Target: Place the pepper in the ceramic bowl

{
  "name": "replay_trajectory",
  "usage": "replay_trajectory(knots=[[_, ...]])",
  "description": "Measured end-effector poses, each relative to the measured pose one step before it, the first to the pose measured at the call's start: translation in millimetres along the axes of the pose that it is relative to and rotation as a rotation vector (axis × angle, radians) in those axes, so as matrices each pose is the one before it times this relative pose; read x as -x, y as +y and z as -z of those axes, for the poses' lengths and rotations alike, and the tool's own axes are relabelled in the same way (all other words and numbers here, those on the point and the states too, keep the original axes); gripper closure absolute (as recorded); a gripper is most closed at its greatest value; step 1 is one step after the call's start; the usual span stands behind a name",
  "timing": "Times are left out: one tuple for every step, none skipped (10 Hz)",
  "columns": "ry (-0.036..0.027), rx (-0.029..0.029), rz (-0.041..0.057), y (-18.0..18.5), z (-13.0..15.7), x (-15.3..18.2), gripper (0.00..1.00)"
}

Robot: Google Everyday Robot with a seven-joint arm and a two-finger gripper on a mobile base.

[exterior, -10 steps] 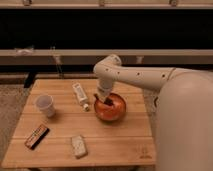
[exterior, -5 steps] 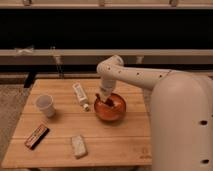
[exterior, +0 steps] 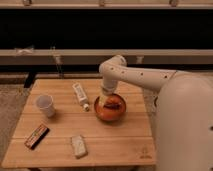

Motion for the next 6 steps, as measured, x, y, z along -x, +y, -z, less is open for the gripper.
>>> replay_trajectory(knots=[[0.02286,0.023,0.01586,-3.84,9.28,-5.08,0.2],[0.0194,0.01744,0.01643,-3.04,8.98,-5.05,0.2],[0.03571,0.02228,0.02347,-3.68,13.24,-9.18,0.2],[0.00981,0.00662,0.00836,-0.79,3.42,-2.56,0.2],[0.00008,0.00022,0.00175,0.01,-0.03,-0.23,0.2],[-0.00022,-0.00035,0.00021,-0.09,-0.06,0.1,0.2]])
